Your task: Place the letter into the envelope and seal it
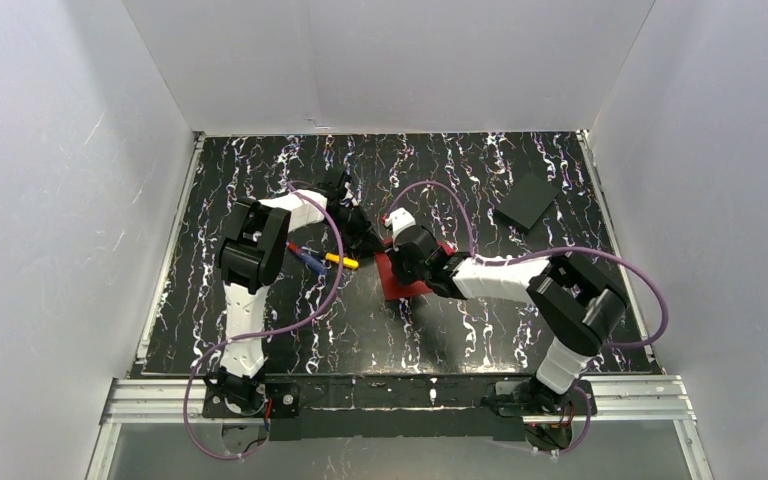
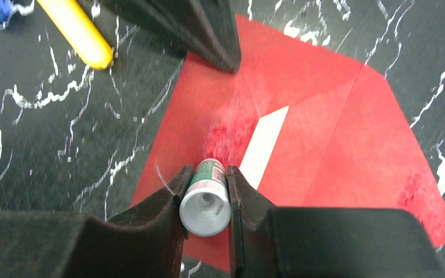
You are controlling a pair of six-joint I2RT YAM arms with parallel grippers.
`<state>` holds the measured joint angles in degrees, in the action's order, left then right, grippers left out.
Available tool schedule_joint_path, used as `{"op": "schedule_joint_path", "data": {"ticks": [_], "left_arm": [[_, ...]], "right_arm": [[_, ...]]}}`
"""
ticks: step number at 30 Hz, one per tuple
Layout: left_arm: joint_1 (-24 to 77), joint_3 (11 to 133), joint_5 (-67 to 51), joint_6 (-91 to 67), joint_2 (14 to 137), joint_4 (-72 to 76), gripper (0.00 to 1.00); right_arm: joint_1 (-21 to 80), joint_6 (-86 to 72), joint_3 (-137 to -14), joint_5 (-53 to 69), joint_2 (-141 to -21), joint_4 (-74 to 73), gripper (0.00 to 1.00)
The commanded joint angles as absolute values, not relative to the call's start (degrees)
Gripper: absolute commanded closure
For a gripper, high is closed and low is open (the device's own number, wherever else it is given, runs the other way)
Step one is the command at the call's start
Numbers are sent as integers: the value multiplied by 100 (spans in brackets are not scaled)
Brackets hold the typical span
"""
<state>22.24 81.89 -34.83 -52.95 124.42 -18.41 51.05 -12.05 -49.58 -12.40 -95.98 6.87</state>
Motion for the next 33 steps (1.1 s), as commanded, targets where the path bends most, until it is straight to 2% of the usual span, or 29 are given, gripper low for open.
{"op": "schedule_joint_path", "data": {"ticks": [1, 4, 8, 14, 17, 25, 33], "left_arm": [[2273, 7825, -2568, -4968, 13021, -2188, 100], [2268, 7815, -2624, -4898, 13034, -2214, 100], [2268, 7830, -2610, -4869, 13023, -2273, 100], [2269, 7912, -2530, -4901, 13033, -2294, 100], [2268, 7946, -2448, -4940, 13048, -2311, 100], [2269, 7942, -2452, -5025, 13118, -2263, 100], [2268, 7836, -2491, -4960, 13060, -2241, 100]], "right_arm": [[5142, -1234, -4612, -2056, -10228, 1202, 99], [5142, -1143, -4750, -2519, -10414, 1441, 99], [5142, -1084, -5034, -2548, -10575, 1306, 99], [5173, -1360, -4879, -1782, -10026, 556, 99], [5270, -1606, -4761, -1773, -9816, 72, 99], [5309, -1684, -4619, -1384, -9638, 151, 99], [5219, -1704, -5542, -2502, -10541, -75, 99]]}}
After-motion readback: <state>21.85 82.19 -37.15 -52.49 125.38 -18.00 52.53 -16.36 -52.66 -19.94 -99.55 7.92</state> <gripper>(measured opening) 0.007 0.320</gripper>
